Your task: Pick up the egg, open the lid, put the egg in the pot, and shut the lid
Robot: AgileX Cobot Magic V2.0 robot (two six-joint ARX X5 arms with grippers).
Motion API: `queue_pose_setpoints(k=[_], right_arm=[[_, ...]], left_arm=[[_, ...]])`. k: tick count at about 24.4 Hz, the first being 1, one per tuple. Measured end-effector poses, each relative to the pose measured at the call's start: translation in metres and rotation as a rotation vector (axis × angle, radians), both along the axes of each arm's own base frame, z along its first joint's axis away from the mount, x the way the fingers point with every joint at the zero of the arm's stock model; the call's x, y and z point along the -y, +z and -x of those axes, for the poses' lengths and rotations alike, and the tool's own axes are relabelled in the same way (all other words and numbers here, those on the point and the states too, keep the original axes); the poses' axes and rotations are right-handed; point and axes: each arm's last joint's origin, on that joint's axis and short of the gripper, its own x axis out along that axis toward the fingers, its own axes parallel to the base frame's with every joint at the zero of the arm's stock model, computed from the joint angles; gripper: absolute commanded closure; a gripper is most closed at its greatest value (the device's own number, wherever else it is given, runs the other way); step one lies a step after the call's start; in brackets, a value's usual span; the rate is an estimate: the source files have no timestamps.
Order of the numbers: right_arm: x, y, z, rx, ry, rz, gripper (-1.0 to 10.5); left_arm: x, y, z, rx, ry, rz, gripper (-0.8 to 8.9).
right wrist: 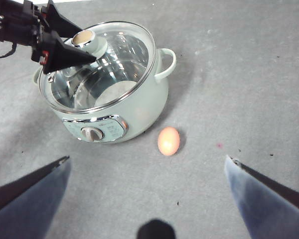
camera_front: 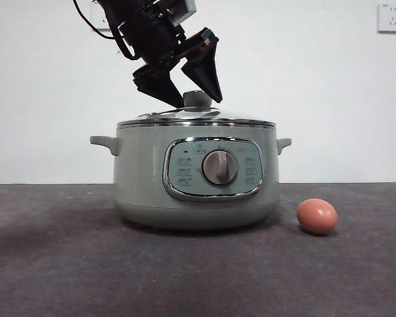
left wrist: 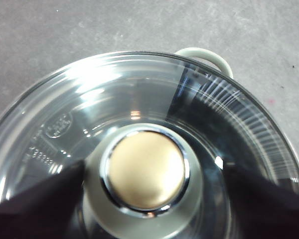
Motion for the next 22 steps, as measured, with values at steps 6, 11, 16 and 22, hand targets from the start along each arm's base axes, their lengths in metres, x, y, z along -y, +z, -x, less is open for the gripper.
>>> queue_pose_setpoints(k=[6,11,16,22], right_arm=[[0.0,-0.001,-0.001,-0.009,0.0,0.0,3.2],[0.0,-0.001,0.0,-0.018,0.0,-0.001,3.2],[0.0,-0.001,0.0,-0.019,0.0,-0.001,3.2],[0.0,-0.003,-0.004,-0.035,0.0,-0.002,3.2]], left_arm=[[0.0,0.0,0.0,-0.004,0.012,0.001,8.22],[0.0,0.0,0.0,-0.003,0.012,0.001,8.22],[0.0,0.001,0.0,0.0,0.013,0.003,8.22],[-0.006,0.021,0.01,0.031,0.029,0.036,8.22]])
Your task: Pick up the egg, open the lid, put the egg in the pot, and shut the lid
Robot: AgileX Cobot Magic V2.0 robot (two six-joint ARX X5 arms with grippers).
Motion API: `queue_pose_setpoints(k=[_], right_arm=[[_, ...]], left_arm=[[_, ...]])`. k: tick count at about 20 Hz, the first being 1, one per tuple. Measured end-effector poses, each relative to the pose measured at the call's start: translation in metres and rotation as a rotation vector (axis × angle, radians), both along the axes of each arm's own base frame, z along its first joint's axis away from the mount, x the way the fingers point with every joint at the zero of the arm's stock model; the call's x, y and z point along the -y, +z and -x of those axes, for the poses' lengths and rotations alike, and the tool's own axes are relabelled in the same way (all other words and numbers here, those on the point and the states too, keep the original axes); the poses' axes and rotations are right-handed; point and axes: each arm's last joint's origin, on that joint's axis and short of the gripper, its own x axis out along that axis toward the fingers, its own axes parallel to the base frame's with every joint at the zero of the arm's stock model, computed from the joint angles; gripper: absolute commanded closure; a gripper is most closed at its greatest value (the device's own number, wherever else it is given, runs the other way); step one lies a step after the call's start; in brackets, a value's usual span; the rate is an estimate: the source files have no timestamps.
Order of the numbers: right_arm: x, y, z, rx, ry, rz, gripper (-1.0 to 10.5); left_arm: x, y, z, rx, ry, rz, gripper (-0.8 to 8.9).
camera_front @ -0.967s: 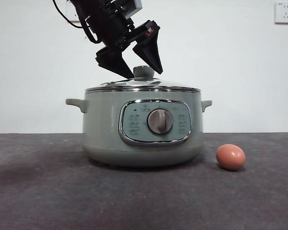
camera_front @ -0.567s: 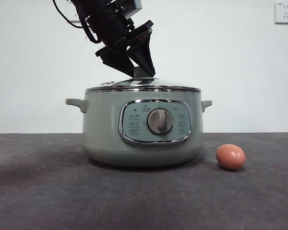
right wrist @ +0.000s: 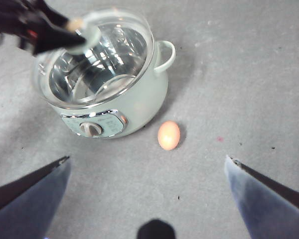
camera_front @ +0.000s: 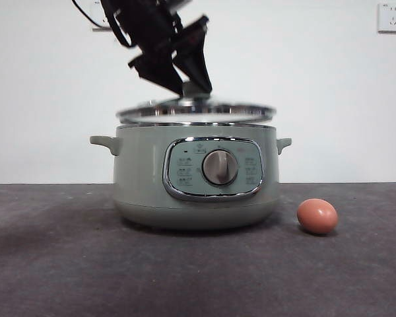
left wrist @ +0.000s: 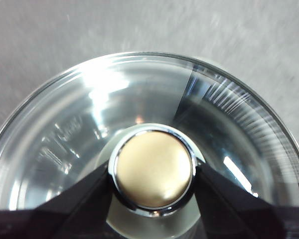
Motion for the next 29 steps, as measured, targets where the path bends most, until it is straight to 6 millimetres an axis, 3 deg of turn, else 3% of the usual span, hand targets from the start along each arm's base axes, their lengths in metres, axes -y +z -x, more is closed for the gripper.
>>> queue_pose_setpoints(k=[4,7,12,14,23,29], right_arm=[[0.0,-0.002,-0.006,-0.023,0.001,-0.002,3.2],[0.001,-0.005,-0.015,-0.056,0.001,-0.004,3.2],[-0.002,-0.016,-0.055,-0.135,0.041,-0.008,3.2],[-0.008,-0.025,-0.075,-0.183,0.083,-0.007,3.2],[-0.061,-0.086,-0.158,-0.355,0.195,0.147,3.2],[-0.089,-0.133,-0.192,-0.435,0.214,0.244,3.5]], left_arm=[[-0.016,0.037,0.018,0.083,0.014,0.05,8.22],[-0.04,0.068,0.035,0.141,0.054,0.089,8.21],[-0.103,0.133,0.103,0.258,0.155,0.147,8.21],[-0.123,0.144,0.13,0.248,0.196,0.139,8.21],[-0.166,0.16,0.224,0.252,0.271,0.124,8.2],[-0.179,0.122,0.266,0.214,0.309,0.091,8.2]])
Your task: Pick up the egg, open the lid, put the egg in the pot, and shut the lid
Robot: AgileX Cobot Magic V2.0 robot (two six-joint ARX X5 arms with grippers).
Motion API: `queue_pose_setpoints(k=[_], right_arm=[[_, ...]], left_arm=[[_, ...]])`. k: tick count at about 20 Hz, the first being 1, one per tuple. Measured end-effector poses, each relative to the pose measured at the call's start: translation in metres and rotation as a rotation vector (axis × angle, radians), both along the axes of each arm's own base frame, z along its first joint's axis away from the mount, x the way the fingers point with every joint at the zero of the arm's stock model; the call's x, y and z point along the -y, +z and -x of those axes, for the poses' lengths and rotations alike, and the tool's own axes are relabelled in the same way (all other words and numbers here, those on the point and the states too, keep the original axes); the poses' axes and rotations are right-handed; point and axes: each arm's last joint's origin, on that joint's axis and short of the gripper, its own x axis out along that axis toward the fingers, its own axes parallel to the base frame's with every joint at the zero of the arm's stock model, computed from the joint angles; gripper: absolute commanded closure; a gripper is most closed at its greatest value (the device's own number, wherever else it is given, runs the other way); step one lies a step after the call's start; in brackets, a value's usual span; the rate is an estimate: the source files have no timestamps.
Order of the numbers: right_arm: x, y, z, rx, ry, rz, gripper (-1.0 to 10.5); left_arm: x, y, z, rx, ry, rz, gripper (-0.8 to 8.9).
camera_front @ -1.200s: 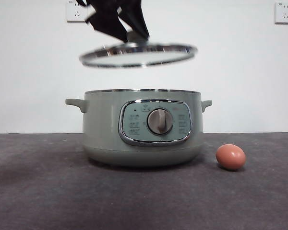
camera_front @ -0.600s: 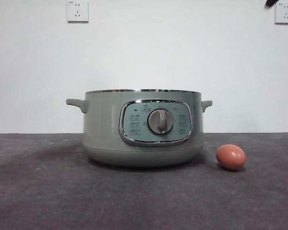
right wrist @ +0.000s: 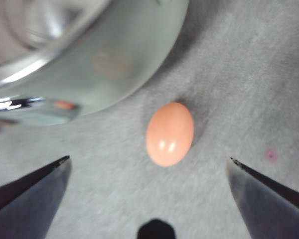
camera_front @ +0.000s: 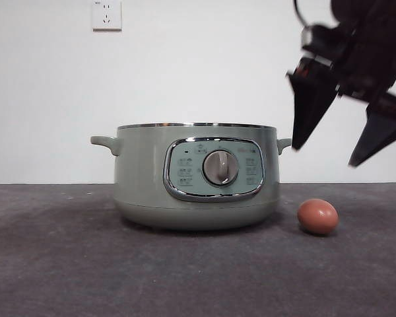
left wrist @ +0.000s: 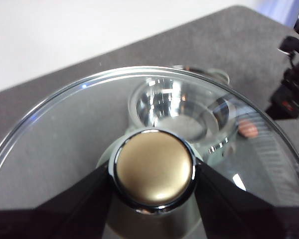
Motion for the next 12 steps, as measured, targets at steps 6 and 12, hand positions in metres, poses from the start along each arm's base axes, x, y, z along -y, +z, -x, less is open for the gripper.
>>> queue_pose_setpoints(k=[6,12], right_arm=[[-0.011,-0.035,-0.02,-0.047,-0.008,0.053,3.6],[-0.014,-0.056,-0.03,-0.074,-0.016,0.061,4.4]], left_arm=[[-0.007,-0.017,0.025,-0.03,0.004,0.002,8.2],[-0.008,-0.016,0.03,-0.011,0.009,0.005,8.2]])
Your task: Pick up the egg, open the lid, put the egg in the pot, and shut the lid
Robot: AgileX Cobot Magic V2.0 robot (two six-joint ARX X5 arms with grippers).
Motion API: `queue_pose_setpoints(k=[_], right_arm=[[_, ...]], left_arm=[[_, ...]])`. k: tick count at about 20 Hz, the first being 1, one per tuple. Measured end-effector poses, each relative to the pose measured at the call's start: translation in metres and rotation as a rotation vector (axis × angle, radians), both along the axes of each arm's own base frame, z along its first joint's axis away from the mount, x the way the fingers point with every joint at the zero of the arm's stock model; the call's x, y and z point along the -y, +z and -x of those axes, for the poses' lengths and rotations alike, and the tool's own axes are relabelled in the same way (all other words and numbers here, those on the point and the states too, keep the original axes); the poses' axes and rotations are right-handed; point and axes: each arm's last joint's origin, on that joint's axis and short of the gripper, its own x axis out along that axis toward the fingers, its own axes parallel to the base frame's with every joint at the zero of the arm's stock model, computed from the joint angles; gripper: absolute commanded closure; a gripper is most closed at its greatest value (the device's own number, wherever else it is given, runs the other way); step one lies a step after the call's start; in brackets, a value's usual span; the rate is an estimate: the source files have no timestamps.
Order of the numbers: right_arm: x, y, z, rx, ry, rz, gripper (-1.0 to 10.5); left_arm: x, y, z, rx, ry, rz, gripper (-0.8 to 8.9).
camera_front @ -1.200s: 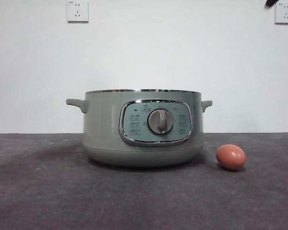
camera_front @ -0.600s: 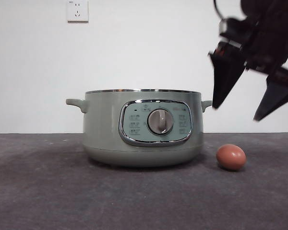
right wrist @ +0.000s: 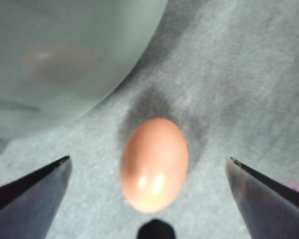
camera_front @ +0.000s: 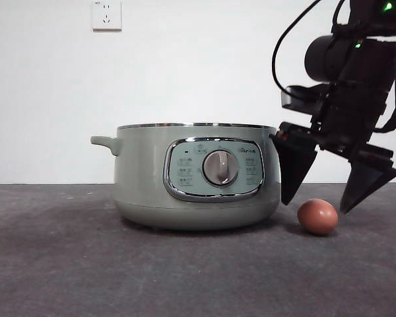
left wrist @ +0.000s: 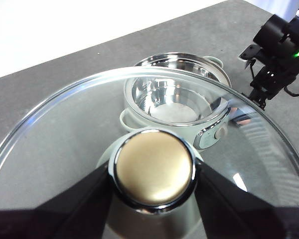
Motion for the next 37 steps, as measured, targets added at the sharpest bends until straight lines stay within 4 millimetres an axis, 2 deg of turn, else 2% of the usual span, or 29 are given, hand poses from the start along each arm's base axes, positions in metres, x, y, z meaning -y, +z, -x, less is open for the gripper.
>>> queue_pose_setpoints(k=[2,4,6,8,10,15,17,19,25,28,30,32,35,37], right_arm=[[-0.001,-0.005,-0.002,-0.011,-0.004,0.003,5.4],[-0.001,-0.007,-0.003,-0.016,-0.008,0.004,5.6],[-0.001,-0.011,-0.004,-0.021,-0.021,0.018,7.2],[-0.001,-0.014,-0.004,-0.031,-0.026,0.024,8.0],[-0.001,-0.013,-0.004,-0.03,-0.028,0.024,9.4],[0.0,-0.013,-0.003,-0.036,-0.028,0.026,9.6],[0.001,-0.007,0.002,-0.058,-0.028,0.033,9.6],[0.004,0.012,0.01,-0.024,-0.028,0.022,9.6],[0.018,0.094,0.055,0.192,-0.046,-0.061,9.6],[0.013,0.135,0.069,0.34,-0.024,-0.126,9.6],[0.001,0.16,0.069,0.428,0.018,-0.171,9.6],[-0.017,0.176,0.064,0.481,0.068,-0.207,9.6],[-0.047,0.183,0.042,0.483,0.123,-0.224,9.6],[-0.069,0.178,0.021,0.466,0.148,-0.223,9.6]], left_arm=[[0.0,0.0,0.0,-0.001,0.0,0.0,8.2],[0.0,0.0,0.0,-0.001,0.001,0.0,8.2],[0.0,0.0,0.0,0.0,0.009,-0.004,8.2],[-0.001,0.0,-0.001,0.002,0.022,-0.011,8.2],[-0.001,0.0,-0.001,0.002,0.026,-0.013,8.21],[-0.001,0.0,0.0,0.003,0.025,-0.012,8.21],[-0.001,0.0,-0.001,0.002,0.025,-0.012,8.21],[-0.001,0.0,-0.001,0.002,0.024,-0.013,8.21],[-0.001,0.0,0.0,0.003,0.024,-0.012,8.21],[-0.001,0.0,-0.001,0.002,0.024,-0.012,8.21],[-0.001,0.0,-0.001,0.002,0.023,-0.012,8.21],[-0.001,0.0,-0.001,0.002,0.02,-0.011,8.21],[0.0,0.0,-0.001,0.001,0.018,-0.009,8.21],[0.0,0.0,-0.001,0.001,0.015,-0.008,8.21]])
